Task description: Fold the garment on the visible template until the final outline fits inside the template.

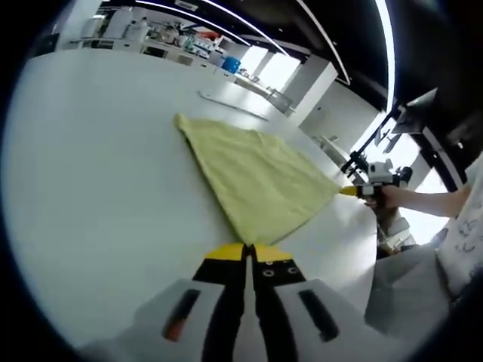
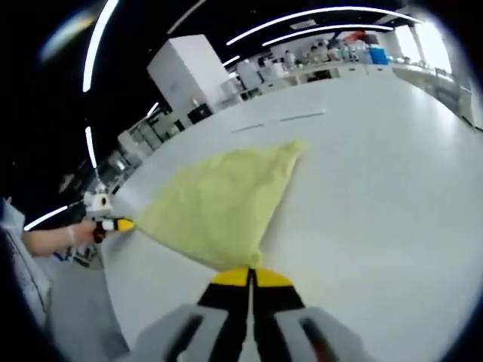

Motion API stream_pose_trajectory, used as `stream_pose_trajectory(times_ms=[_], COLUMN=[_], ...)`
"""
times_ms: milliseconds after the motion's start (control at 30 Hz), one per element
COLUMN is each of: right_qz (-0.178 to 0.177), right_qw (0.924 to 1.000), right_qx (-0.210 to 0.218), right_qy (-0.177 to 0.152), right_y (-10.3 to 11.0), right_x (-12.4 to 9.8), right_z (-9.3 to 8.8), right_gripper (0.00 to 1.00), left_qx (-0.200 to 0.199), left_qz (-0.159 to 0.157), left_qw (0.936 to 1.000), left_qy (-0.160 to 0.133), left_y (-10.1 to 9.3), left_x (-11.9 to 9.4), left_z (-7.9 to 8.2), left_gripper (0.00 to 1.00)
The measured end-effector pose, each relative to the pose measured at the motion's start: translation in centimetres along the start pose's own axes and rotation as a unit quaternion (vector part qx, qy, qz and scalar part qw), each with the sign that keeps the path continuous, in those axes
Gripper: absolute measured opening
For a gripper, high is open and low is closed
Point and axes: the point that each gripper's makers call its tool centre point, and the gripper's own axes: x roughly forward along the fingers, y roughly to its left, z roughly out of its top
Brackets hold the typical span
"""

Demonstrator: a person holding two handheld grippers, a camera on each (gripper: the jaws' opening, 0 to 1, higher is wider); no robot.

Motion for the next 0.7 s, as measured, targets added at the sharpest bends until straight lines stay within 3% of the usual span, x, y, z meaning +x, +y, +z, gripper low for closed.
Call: stream_pose_trajectory(times_ms=[200,467,700], right_qz=[0.012,0.015,0.011], right_qw=[0.9992,0.9995,0.9996], right_qx=[-0.029,-0.011,-0.005], right_qy=[0.025,0.027,0.027], right_y=[1.7,2.7,2.7], right_x=[-0.8,-2.3,-3.2], right_z=[-2.0,-4.3,-4.8], right_gripper=[0.00,0.00,0.00], left_qx=[-0.002,0.010,0.011], left_qz=[0.006,-0.003,-0.014], left_qw=[1.0000,0.9998,0.9996], left_qy=[0.002,0.018,0.024], left_y=[-0.2,-0.9,-2.4], left_x=[-0.6,-1.4,-1.7], left_z=[-0.3,-1.6,-2.5], left_gripper=[0.00,0.00,0.00])
